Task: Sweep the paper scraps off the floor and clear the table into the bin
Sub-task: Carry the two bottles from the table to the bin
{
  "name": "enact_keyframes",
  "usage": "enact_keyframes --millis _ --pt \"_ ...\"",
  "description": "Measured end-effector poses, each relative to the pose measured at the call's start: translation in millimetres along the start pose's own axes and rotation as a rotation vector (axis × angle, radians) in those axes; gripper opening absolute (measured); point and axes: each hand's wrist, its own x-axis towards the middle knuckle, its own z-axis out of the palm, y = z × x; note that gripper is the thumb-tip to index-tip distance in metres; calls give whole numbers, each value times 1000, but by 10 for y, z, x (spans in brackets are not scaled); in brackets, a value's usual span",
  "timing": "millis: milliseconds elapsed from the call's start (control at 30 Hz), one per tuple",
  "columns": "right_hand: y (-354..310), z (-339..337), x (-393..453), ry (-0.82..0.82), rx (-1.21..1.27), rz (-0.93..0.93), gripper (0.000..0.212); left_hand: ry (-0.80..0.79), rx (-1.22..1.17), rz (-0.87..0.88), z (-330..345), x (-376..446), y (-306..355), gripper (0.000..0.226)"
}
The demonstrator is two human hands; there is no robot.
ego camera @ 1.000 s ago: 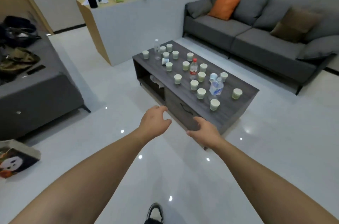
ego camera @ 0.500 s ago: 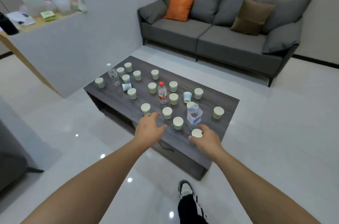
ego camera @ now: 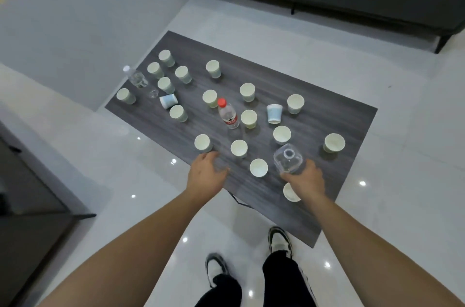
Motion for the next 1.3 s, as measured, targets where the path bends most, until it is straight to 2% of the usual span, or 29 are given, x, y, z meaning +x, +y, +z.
enact_keyframes --millis 233,300,433,533,667,767,867,933,1033,1167,1233,1300 --pt "-167 410 442 121 -34 54 100 -22 64 -43 -123 821 -277 64" --pt "-196 504 501 153 -16 57 94 -37 56 -36 -130 1112 -347 65" --pt "-223 605 523 248 -14 72 69 -122 42 42 -84 1754 -393 73" --pt "-252 695 412 363 68 147 60 -147 44 150 -21 2244 -363 85" --pt "-411 846 185 527 158 222 54 -147 -113 164 110 2800 -238 96" --pt "-551 904 112 608 183 243 56 -183 -132 208 267 3059 -211 85" --pt "-730 919 79 650 211 260 44 -195 -177 324 352 3151 -255 45" --pt "-857 922 61 668 229 263 39 -187 -207 337 318 3161 -250 28" --pt "-993 956 6 713 273 269 32 -179 -274 376 170 3091 -149 26" --pt "-1121 918 -188 767 387 256 33 -49 -324 443 -175 2785 251 37" --pt "-1183 790 -357 802 433 246 33 -95 -343 536 -337 2562 595 38" --pt "-1212 590 -587 862 495 226 38 -212 -348 653 -473 2286 1006 35"
